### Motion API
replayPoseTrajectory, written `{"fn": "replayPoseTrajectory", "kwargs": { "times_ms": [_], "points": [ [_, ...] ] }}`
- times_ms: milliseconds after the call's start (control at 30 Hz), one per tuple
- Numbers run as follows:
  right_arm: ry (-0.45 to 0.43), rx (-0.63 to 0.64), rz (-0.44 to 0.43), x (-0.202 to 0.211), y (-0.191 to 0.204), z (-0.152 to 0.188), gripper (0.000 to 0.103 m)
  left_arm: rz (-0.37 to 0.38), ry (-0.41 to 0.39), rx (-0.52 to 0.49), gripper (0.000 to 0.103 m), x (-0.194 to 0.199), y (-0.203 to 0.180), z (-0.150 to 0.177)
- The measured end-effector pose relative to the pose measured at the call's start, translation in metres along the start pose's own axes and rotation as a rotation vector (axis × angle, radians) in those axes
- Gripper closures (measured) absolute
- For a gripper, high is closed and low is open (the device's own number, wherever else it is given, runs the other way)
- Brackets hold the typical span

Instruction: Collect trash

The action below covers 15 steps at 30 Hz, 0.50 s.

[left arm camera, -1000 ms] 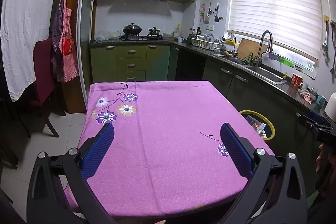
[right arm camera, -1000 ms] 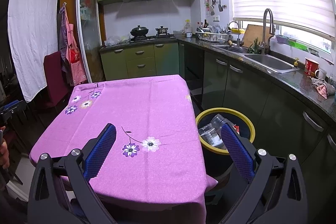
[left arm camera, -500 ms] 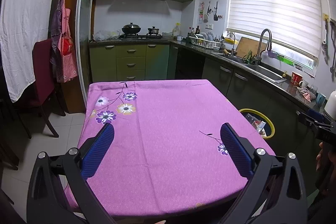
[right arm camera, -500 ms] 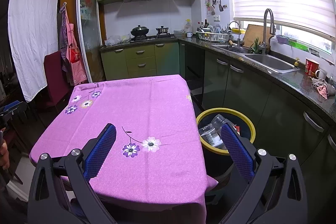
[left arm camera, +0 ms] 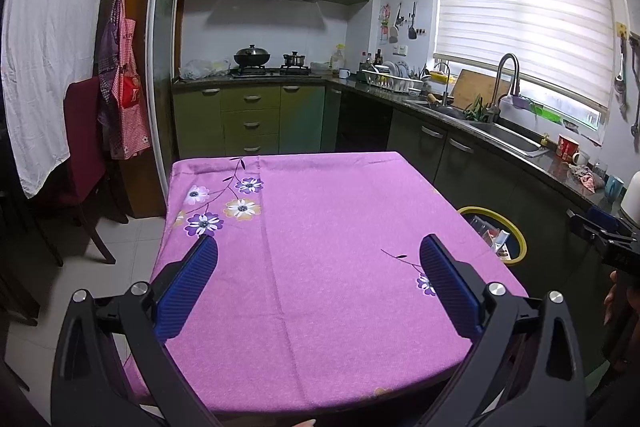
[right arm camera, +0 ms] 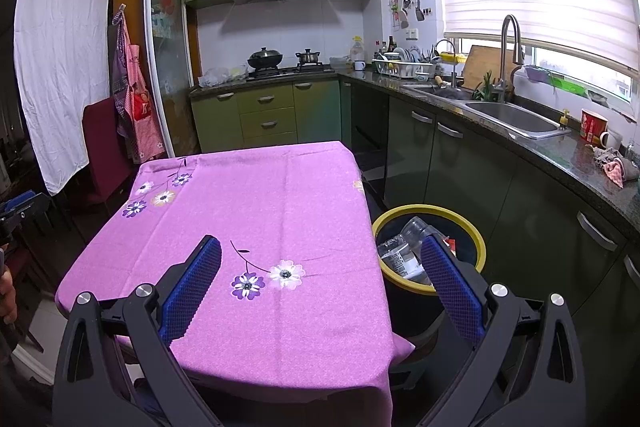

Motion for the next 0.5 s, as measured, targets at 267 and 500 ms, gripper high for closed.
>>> {"fn": "replayPoseTrajectory", "kwargs": {
  "times_ms": [267, 500],
  "points": [
    [0.004, 0.000, 0.002, -0.0020, -0.0007, 0.0014, 0.005, 0.000, 0.004, 0.003, 0.007, -0.0002, 0.0000, -0.0011],
    [0.010, 0.002, 0.002, -0.0036, -0.0005, 0.0020, 0.005, -0.004, 0.010, 0.001, 0.007, -0.0010, -0.0010, -0.0021]
  ]
}}
Point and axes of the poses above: each gripper's, at about its wrist camera, not at the fingertips, and x roughly against the way its jaws point, y to its left, z to its underside, the point moved 5 cm from there along -x, roughly the way its jaws point, and after that the axes turned 15 degrees about y, right-handed, at the moved point
